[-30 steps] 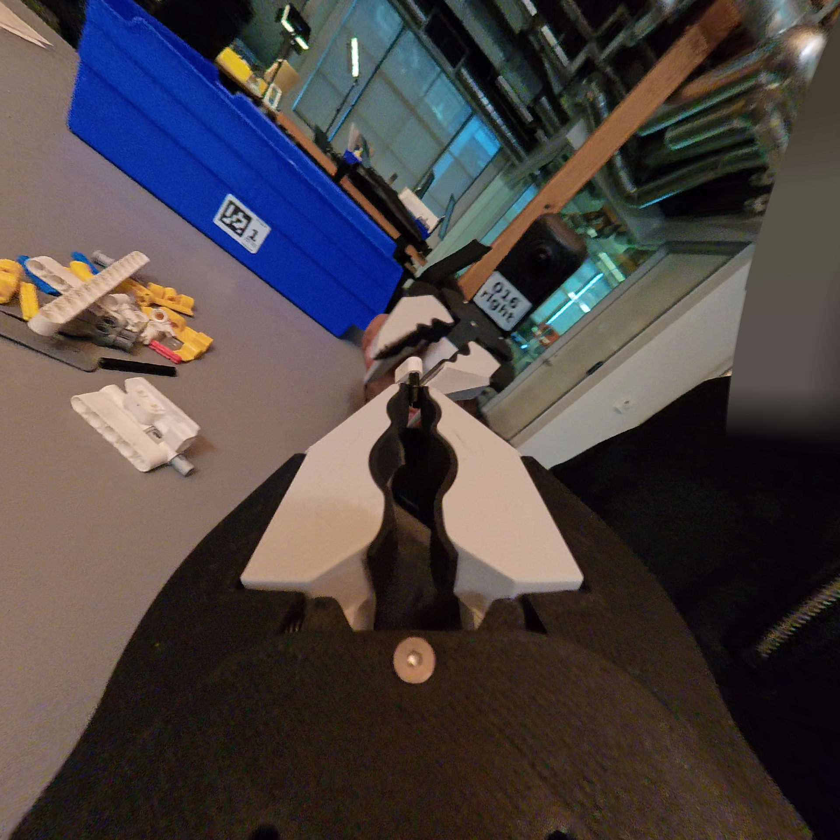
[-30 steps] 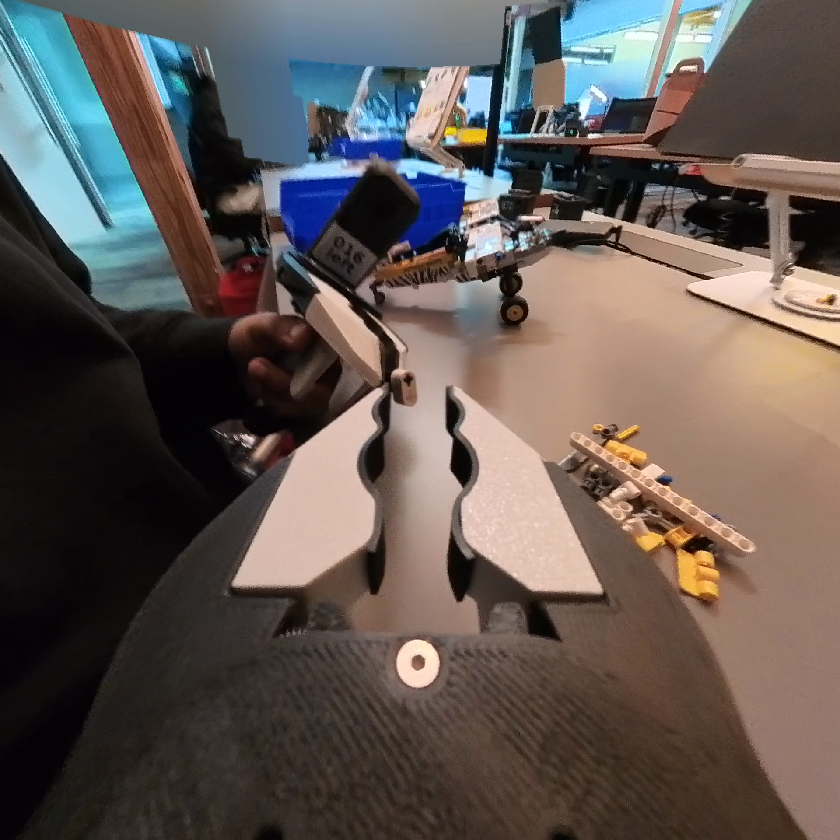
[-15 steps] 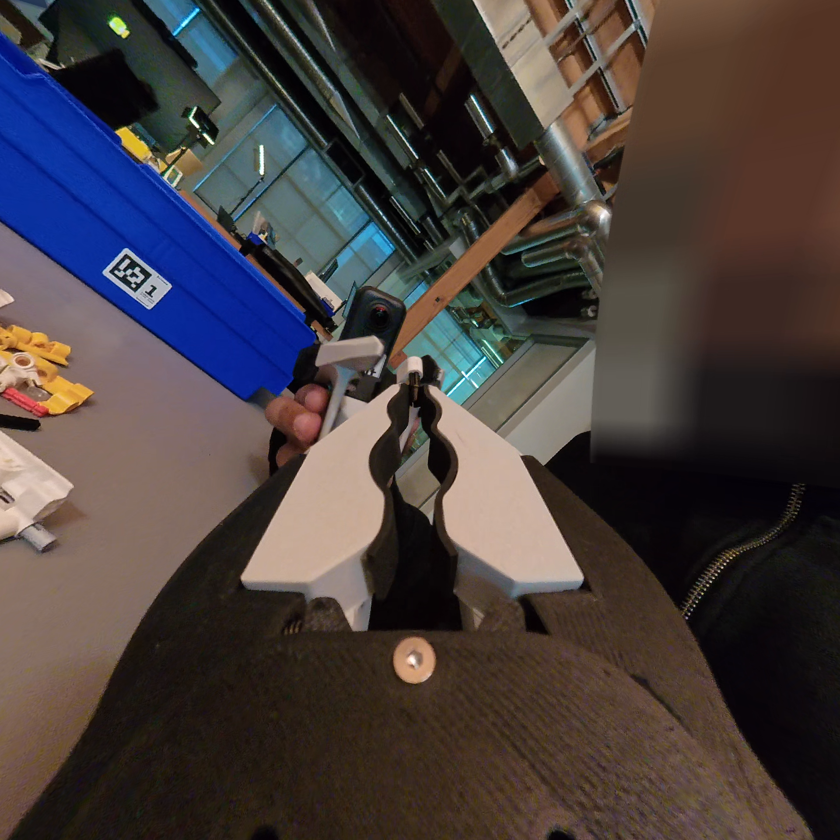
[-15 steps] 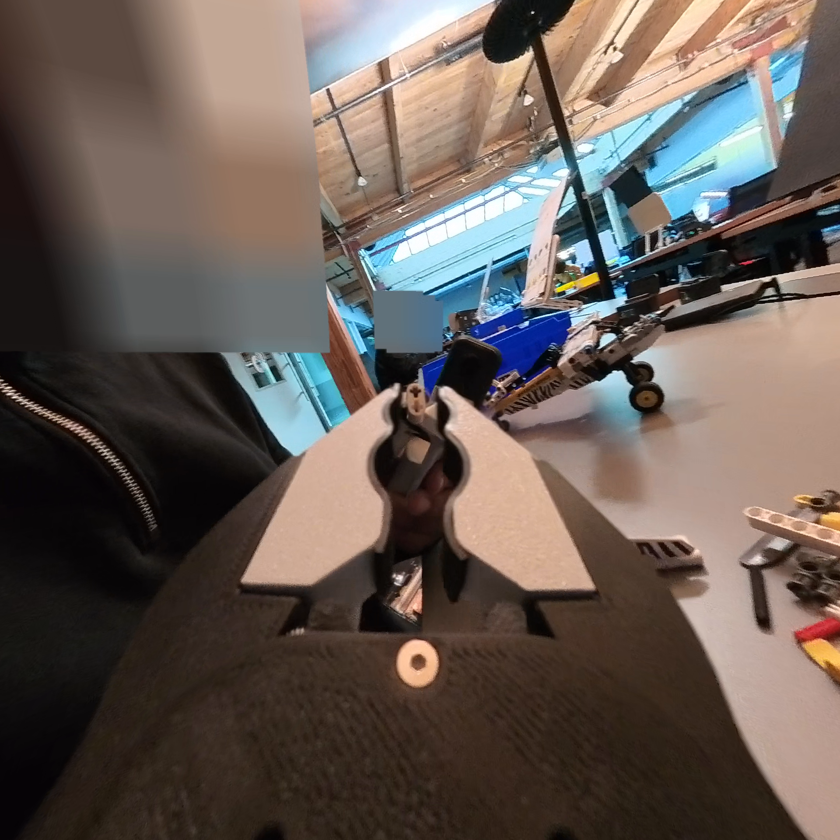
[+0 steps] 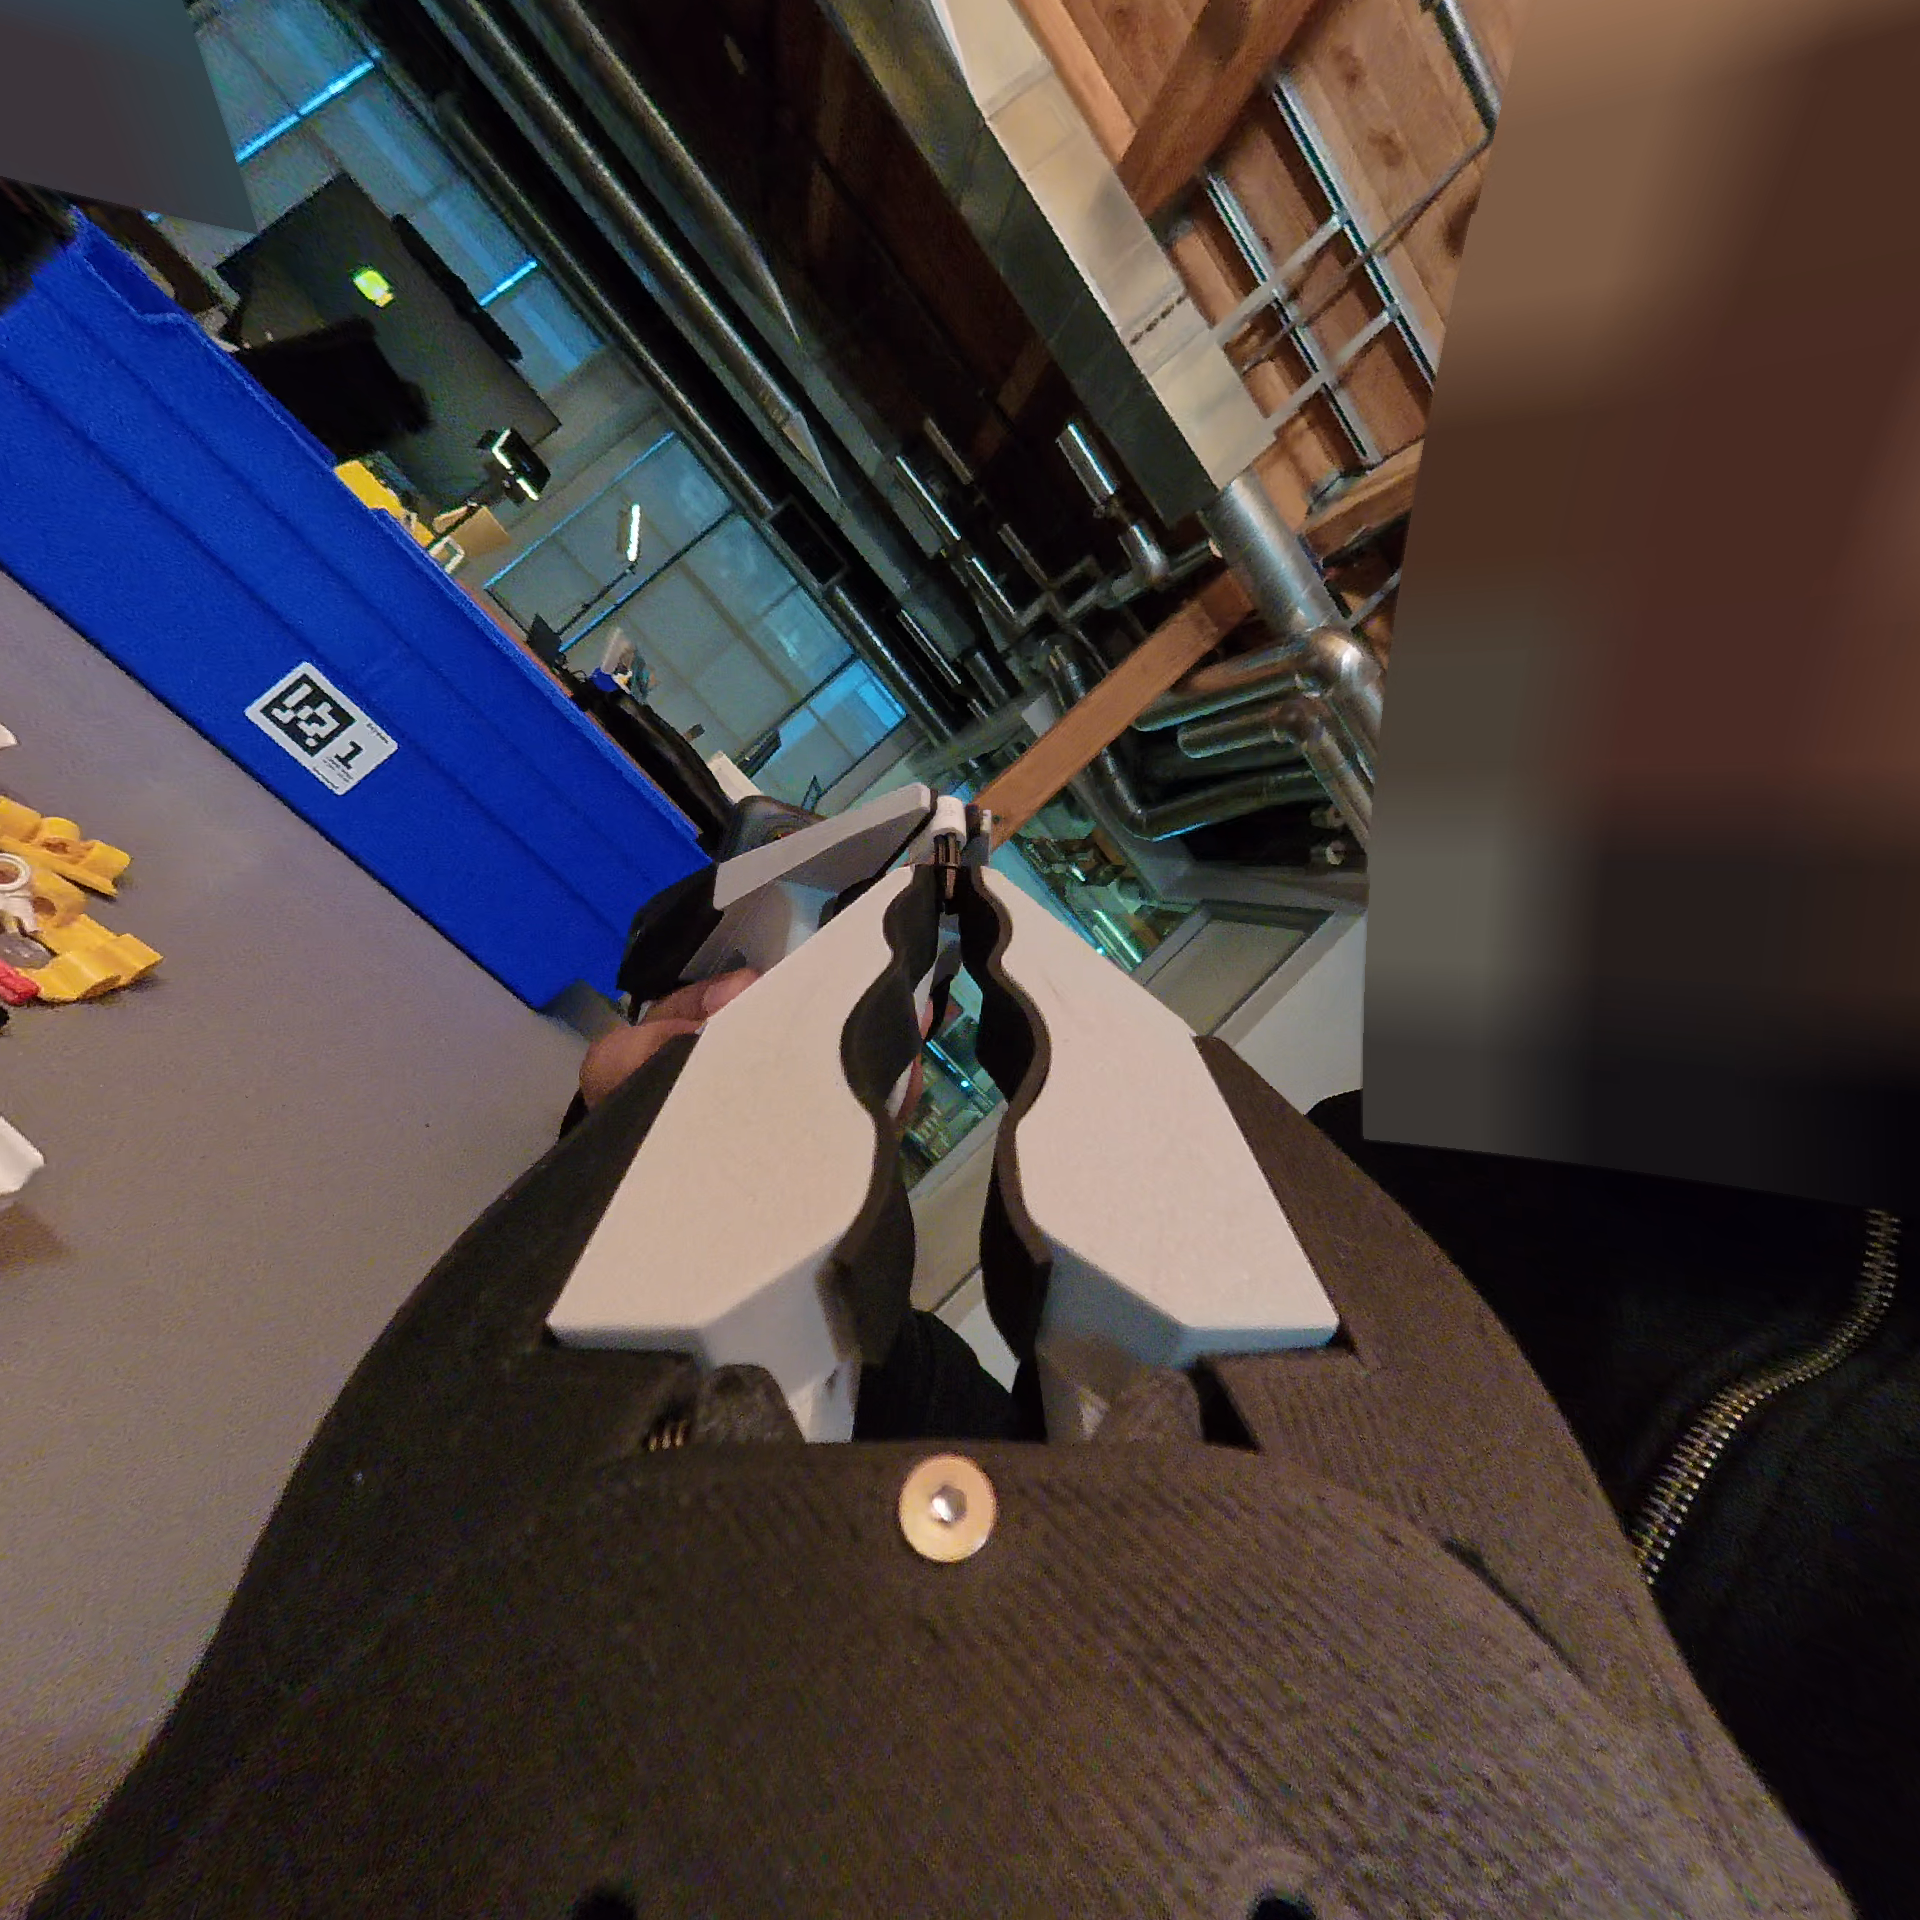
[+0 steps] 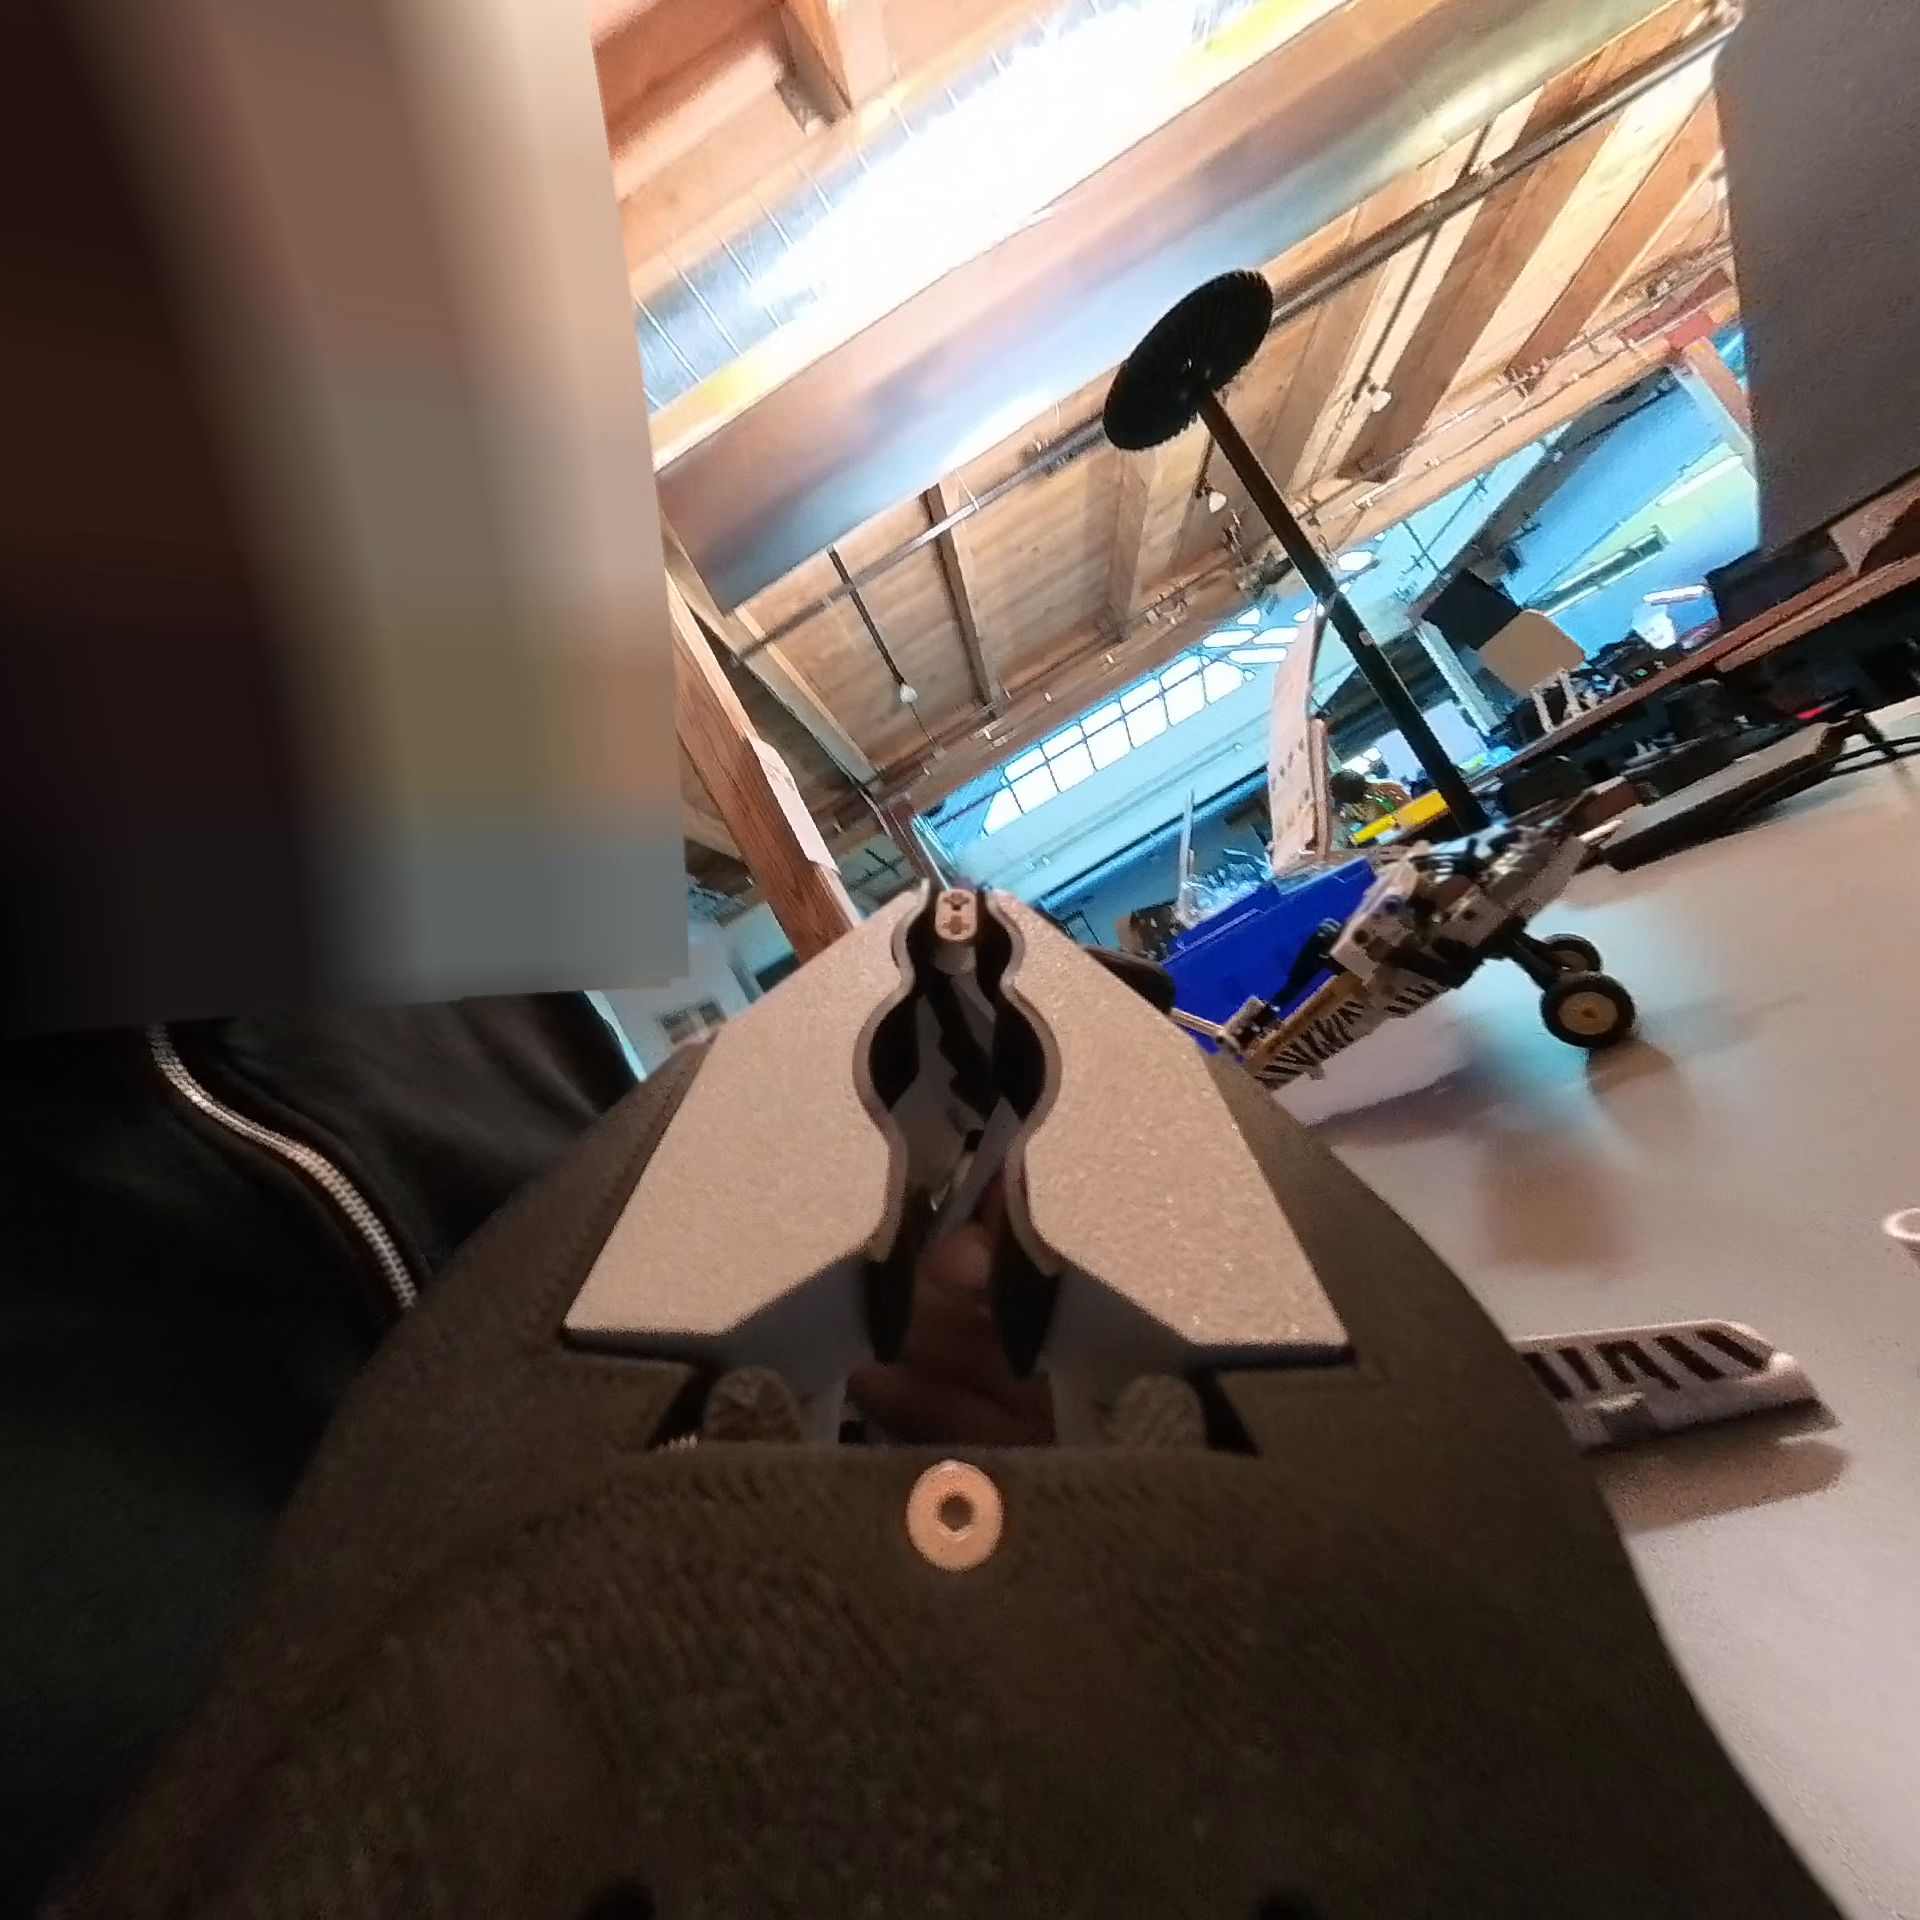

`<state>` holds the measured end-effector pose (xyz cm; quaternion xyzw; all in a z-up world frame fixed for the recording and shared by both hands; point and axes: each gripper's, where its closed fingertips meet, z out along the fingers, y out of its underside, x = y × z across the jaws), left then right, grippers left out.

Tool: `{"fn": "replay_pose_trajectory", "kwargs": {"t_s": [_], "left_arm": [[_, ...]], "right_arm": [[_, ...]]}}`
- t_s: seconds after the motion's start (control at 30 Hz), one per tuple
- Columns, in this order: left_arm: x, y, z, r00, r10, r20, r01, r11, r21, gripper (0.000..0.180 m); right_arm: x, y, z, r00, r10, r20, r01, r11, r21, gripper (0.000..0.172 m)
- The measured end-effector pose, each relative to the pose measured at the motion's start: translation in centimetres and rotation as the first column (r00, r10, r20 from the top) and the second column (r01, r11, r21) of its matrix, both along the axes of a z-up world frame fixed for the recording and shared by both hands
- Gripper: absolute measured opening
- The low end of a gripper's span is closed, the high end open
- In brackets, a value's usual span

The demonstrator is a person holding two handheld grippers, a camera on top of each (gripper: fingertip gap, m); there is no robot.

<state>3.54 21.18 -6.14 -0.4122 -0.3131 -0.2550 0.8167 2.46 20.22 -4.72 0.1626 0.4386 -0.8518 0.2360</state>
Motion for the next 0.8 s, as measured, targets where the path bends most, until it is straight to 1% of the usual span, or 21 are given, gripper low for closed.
{"fn": "replay_pose_trajectory", "kwargs": {"t_s": [0.07, 0.1, 0.13, 0.17, 0.2, 0.23, 0.27, 0.33, 0.37, 0.43, 0.53, 0.6, 0.7, 0.8], "left_arm": [[-0.2, -0.2, -0.1, 1.000, 0.019, 0.003, -0.019, 1.000, -0.013, 0.002], [0.0, -0.3, -0.3, 1.000, 0.012, 0.001, -0.012, 1.000, -0.014, 0.002], [0.3, -0.6, -1.2, 1.000, 0.018, 0.006, -0.018, 0.999, -0.039, 0.002], [0.4, -1.2, -2.1, 0.999, 0.046, 0.023, -0.044, 0.997, -0.062, 0.002], [0.6, -2.4, -1.8, 0.997, 0.068, 0.043, -0.067, 0.998, -0.014, 0.001], [0.4, -3.1, -1.8, 0.994, 0.094, 0.048, -0.093, 0.995, -0.018, 0.002], [0.2, -3.6, -1.9, 0.993, 0.110, 0.053, -0.108, 0.994, -0.028, 0.002], [-0.4, -3.8, -1.7, 0.992, 0.103, 0.066, -0.102, 0.994, -0.031, 0.001], [-0.4, -3.7, -1.5, 0.993, 0.106, 0.045, -0.104, 0.993, -0.050, 0.001], [-0.4, -3.6, -1.1, 0.993, 0.118, 0.002, -0.117, 0.990, -0.082, 0.001], [-0.2, -3.1, -1.4, 0.991, 0.125, -0.056, -0.133, 0.978, -0.159, 0.001], [-0.1, -2.8, -1.6, 0.989, 0.120, -0.080, -0.134, 0.972, -0.195, 0.001], [-0.1, -2.4, -1.7, 0.988, 0.115, -0.101, -0.136, 0.965, -0.225, 0.001], [-0.2, -2.2, -1.9, 0.985, 0.118, -0.128, -0.148, 0.954, -0.260, 0.001]], "right_arm": [[-0.5, 0.0, -0.1, 0.999, -0.017, 0.032, 0.017, 1.000, -0.009, 0.006], [-2.2, 2.5, 0.9, 0.990, -0.079, 0.120, 0.096, 0.985, -0.146, 0.006], [-4.2, 6.2, 1.4, 0.972, -0.096, 0.215, 0.154, 0.950, -0.271, 0.006], [-5.4, 8.2, 1.0, 0.958, -0.173, 0.228, 0.229, 0.942, -0.244, 0.006], [-5.5, 8.0, 0.2, 0.951, -0.256, 0.175, 0.280, 0.952, -0.127, 0.005], [-4.6, 6.4, 0.2, 0.963, -0.238, 0.128, 0.245, 0.968, -0.047, 0.005], [-3.4, 4.3, 0.4, 0.976, -0.195, 0.095, 0.197, 0.980, -0.005, 0.004], [-1.6, 0.3, 0.2, 0.991, -0.128, 0.048, 0.123, 0.988, 0.089, 0.006], [-1.3, -0.6, 0.1, 0.993, -0.111, 0.044, 0.106, 0.989, 0.103, 0.005], [-1.4, -1.0, -0.3, 0.993, -0.111, 0.044, 0.105, 0.987, 0.120, 0.005], [-1.4, -1.2, -0.7, 0.992, -0.122, 0.018, 0.118, 0.979, 0.169, 0.004], [-1.0, -1.9, -1.1, 0.993, -0.117, -0.014, 0.117, 0.967, 0.228, 0.004], [-0.5, -2.6, -1.2, 0.990, -0.117, -0.077, 0.134, 0.953, 0.272, 0.004], [-0.8, -2.1, -1.4, 0.977, -0.158, -0.146, 0.199, 0.922, 0.332, 0.005]]}}
